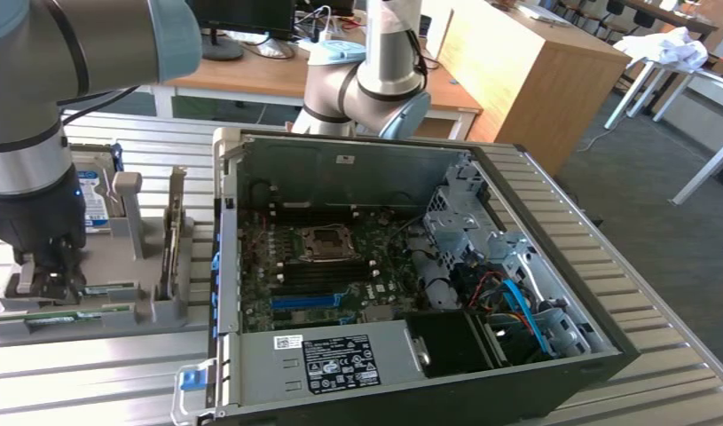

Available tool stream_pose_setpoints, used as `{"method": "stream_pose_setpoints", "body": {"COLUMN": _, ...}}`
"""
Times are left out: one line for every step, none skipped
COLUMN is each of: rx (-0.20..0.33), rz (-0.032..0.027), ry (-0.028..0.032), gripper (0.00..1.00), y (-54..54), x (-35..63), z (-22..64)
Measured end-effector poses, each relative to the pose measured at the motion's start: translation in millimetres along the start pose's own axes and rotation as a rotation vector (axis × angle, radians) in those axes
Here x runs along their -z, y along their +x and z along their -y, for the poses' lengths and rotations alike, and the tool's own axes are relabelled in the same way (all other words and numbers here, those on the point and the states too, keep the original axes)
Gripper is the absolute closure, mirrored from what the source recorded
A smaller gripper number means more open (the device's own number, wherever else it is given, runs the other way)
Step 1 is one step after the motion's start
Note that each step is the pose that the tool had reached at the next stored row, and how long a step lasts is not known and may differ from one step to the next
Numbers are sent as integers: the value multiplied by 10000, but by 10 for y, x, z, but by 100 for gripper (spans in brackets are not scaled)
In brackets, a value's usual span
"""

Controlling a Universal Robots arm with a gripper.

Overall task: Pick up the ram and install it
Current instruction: 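Pick up the ram and move it above insertion slot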

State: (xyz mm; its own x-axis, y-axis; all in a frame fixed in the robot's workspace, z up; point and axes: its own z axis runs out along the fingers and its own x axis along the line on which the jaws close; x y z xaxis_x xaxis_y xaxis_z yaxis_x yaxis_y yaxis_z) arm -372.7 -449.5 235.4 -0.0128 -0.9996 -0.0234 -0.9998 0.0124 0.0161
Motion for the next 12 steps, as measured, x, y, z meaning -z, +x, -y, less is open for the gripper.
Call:
{"method": "stream_pose_setpoints", "body": {"rx": 0, "rz": 0, "ry": -1, "gripper": 70, "y": 0, "x": -7, "z": 0}}
{"method": "stream_pose_setpoints", "body": {"rx": 0, "rz": -1, "ry": -2, "gripper": 70, "y": 0, "x": -15, "z": 0}}
{"method": "stream_pose_setpoints", "body": {"rx": 1, "rz": -1, "ry": -2, "gripper": 70, "y": 1, "x": -24, "z": 1}}
{"method": "stream_pose_setpoints", "body": {"rx": 0, "rz": -1, "ry": -1, "gripper": 70, "y": 1, "x": -32, "z": 1}}
{"method": "stream_pose_setpoints", "body": {"rx": 1, "rz": 0, "ry": -2, "gripper": 70, "y": 1, "x": -40, "z": 1}}
{"method": "stream_pose_setpoints", "body": {"rx": 1, "rz": -1, "ry": -2, "gripper": 70, "y": 1, "x": -47, "z": 1}}
{"method": "stream_pose_setpoints", "body": {"rx": 1, "rz": -1, "ry": -1, "gripper": 70, "y": 1, "x": -54, "z": 1}}
{"method": "stream_pose_setpoints", "body": {"rx": 1, "rz": 0, "ry": -1, "gripper": 70, "y": 1, "x": -61, "z": 1}}
{"method": "stream_pose_setpoints", "body": {"rx": 0, "rz": -1, "ry": -1, "gripper": 70, "y": 1, "x": -68, "z": 2}}
{"method": "stream_pose_setpoints", "body": {"rx": 1, "rz": -1, "ry": -1, "gripper": 70, "y": 2, "x": -75, "z": 2}}
{"method": "stream_pose_setpoints", "body": {"rx": 0, "rz": -1, "ry": -1, "gripper": 70, "y": 2, "x": -81, "z": 2}}
{"method": "stream_pose_setpoints", "body": {"rx": 1, "rz": 0, "ry": -1, "gripper": 70, "y": 2, "x": -88, "z": 2}}
